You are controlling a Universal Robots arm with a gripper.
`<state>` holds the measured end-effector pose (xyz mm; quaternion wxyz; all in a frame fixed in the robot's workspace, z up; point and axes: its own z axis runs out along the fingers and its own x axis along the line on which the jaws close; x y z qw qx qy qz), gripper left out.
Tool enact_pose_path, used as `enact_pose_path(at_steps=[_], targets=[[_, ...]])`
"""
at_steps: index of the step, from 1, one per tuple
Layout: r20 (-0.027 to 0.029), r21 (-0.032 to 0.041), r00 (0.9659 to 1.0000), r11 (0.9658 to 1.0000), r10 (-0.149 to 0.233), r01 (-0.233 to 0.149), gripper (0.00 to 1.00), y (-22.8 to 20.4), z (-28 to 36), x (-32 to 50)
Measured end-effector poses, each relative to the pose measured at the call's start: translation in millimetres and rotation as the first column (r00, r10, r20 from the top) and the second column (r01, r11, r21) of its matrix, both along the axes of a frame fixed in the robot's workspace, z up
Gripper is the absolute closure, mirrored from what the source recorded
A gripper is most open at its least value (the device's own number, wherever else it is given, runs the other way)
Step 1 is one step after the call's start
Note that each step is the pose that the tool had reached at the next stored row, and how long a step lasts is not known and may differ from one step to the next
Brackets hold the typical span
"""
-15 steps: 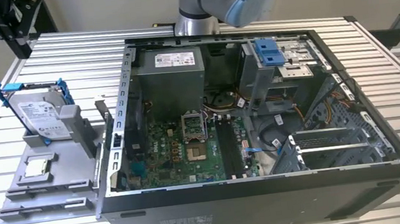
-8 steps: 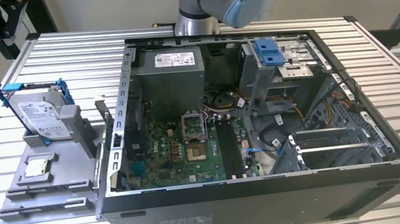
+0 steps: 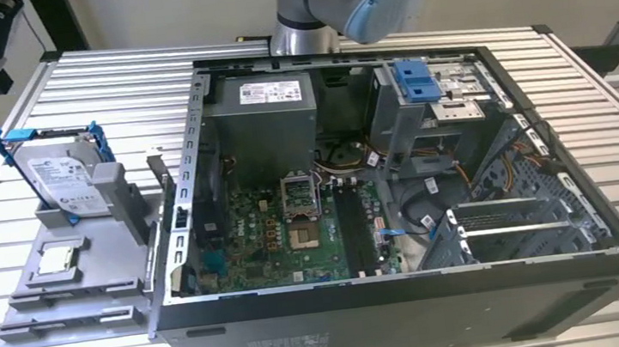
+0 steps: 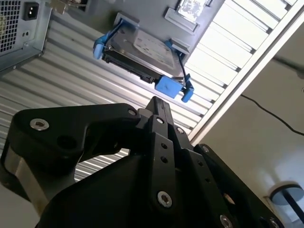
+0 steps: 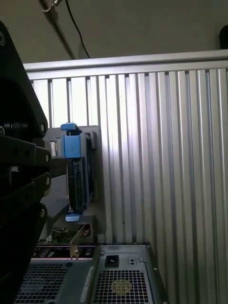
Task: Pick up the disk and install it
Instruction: 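Reach for the disk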
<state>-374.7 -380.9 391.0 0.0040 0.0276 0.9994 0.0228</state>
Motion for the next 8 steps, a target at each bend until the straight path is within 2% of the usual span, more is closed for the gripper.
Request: enact_pose_path(at_steps=[8], targets=[[0.0, 0.0, 0.9995, 0.9995, 0.033, -0.033, 1.0, 0.0, -1.5, -9.1]])
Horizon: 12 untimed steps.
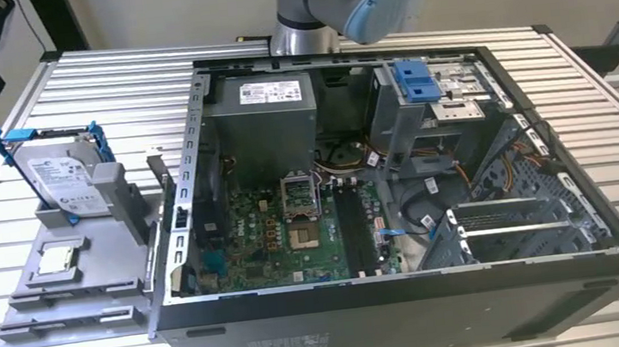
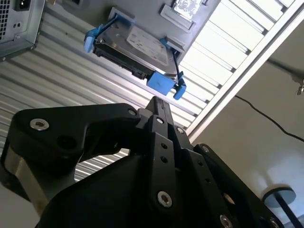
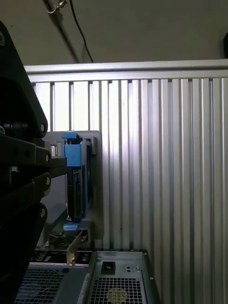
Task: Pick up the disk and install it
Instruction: 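Reach for the disk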
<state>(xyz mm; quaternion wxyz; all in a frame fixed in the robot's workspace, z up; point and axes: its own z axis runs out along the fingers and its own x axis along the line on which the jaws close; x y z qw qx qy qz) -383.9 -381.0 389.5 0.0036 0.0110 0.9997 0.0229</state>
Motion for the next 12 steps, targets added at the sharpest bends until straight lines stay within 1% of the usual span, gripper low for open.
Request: enact_pose_path(at_steps=[8, 10, 12], targets=[[-0.0001, -0.0002, 1.0, 1.0, 0.0, 0.0, 1.0, 0.0, -2.3, -2.1], [0.0, -0.0002, 0.9999, 0.9999, 0.011, -0.011, 1.0, 4.9, -2.4, -3.2], [0.0, -0.0002, 0.9999, 0.9999, 0.012, -0.012, 1.0, 5.0, -2.4, -3.2]])
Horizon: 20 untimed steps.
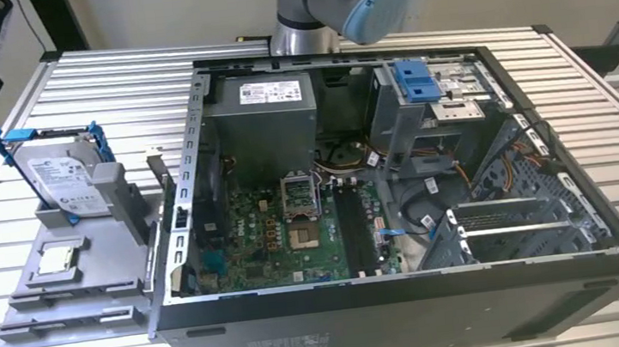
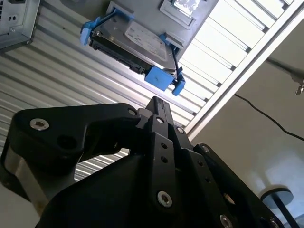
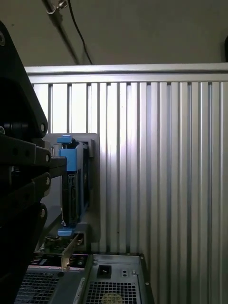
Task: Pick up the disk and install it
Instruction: 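Reach for the disk, then pick up the disk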
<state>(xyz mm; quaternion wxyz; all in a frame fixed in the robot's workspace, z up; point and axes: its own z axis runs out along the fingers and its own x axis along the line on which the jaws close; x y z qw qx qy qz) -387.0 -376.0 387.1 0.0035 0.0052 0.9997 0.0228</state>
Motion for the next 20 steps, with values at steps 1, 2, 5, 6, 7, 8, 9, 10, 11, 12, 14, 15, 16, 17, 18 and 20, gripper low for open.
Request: enact_pose_path(at_steps=[1, 2, 5, 6, 7, 8, 9, 10, 11, 12, 14, 15, 16, 17, 18, 20], targets=[[0.0, 0.0, 1.0, 1.0, 0.0, 0.0, 1.0, 0.1, 0.0, 0.0], [0.0, 0.0, 1.0, 1.0, 0.0, 0.0, 1.0, 0.1, 0.0, 0.0], [0.0, 0.0, 1.0, 1.0, 0.001, -0.001, 1.0, 0.3, 0.0, 0.0], [-0.0001, -0.0001, 1.0, 1.0, 0.001, -0.001, 1.0, 0.3, 0.0, 0.0], [0.0, 0.0, 1.0, 1.0, 0.001, -0.001, 1.0, 0.3, 0.0, 0.0], [-0.0001, 0.0, 1.0, 1.0, 0.001, -0.001, 1.0, 0.3, 0.0, 0.0], [-0.0001, 0.0, 1.0, 1.0, 0.002, -0.002, 1.0, 0.3, 0.0, 0.0], [-0.0001, 0.0, 1.0, 1.0, 0.007, -0.007, 1.0, 0.3, 0.0, 0.0], [0.0, -0.0001, 0.9999, 0.9999, 0.013, -0.013, 1.0, 0.3, 0.0, 0.0], [-0.0001, -0.0002, 0.9998, 0.9998, 0.022, -0.022, 1.0, 0.3, 0.0, 0.0], [0.0, -0.0004, 0.9989, 0.9989, 0.048, -0.048, 1.0, 0.3, 0.0, -0.1], [0.0, -0.001, 0.998, 0.998, 0.064, -0.064, 1.0, 0.3, 0.0, -0.1], [0.0, -0.0017, 0.9967, 0.9967, 0.081, -0.081, 1.0, 0.3, 0.0, -0.1], [-0.0002, -0.0027, 0.9949, 0.9949, 0.101, -0.101, 1.0, 0.2, 0.0, -0.1], [-0.0004, -0.0044, 0.993, 0.993, 0.118, -0.118, 1.0, 0.2, 0.0, -0.1], [-0.0008, -0.0074, 0.9882, 0.9882, 0.153, -0.153, 1.0, 0.2, 0.0, -0.1]])
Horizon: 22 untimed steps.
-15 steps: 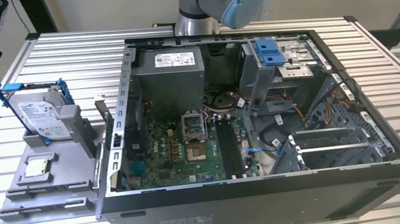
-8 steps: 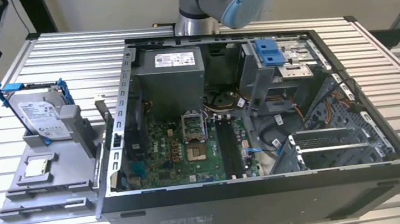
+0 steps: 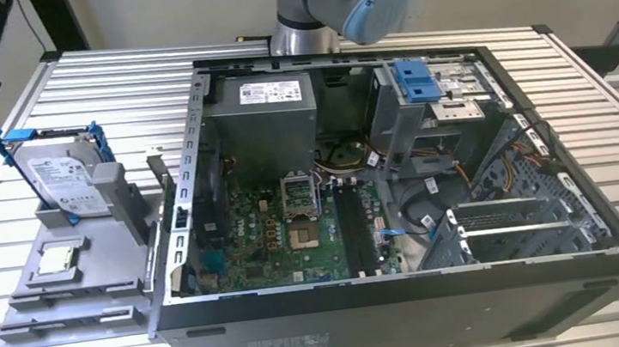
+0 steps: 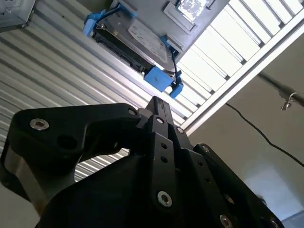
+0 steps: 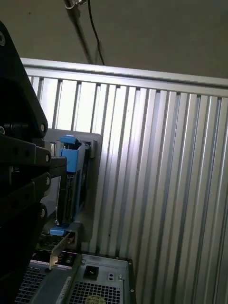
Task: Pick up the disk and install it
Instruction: 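Pick up the disk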
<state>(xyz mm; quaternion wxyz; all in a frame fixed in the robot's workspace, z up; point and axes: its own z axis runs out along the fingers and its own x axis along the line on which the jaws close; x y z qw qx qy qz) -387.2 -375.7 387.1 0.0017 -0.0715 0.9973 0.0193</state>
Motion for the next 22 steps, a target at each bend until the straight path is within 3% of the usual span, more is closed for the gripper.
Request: enact_pose_path(at_steps=[3, 6, 8, 13, 17, 22], targets=[[-0.0001, -0.0044, 0.9988, 0.9988, 0.049, -0.049, 1.0, 0.0, 0.0, 0.0], [-0.0005, -0.009, 0.9946, 0.9946, 0.103, -0.103, 1.0, 0.0, 0.0, -0.1], [-0.0007, -0.0105, 0.9904, 0.9904, 0.138, -0.138, 1.0, 0.0, 0.0, -0.1], [-0.0007, -0.0111, 0.9762, 0.9761, 0.217, -0.217, 1.0, 0.1, 0.0, -0.1], [-0.0006, -0.0112, 0.9583, 0.9582, 0.286, -0.286, 1.0, 0.1, 0.0, -0.1], [-0.0016, -0.0154, 0.9283, 0.9282, 0.372, -0.372, 1.0, 0.1, 0.0, -0.1]])
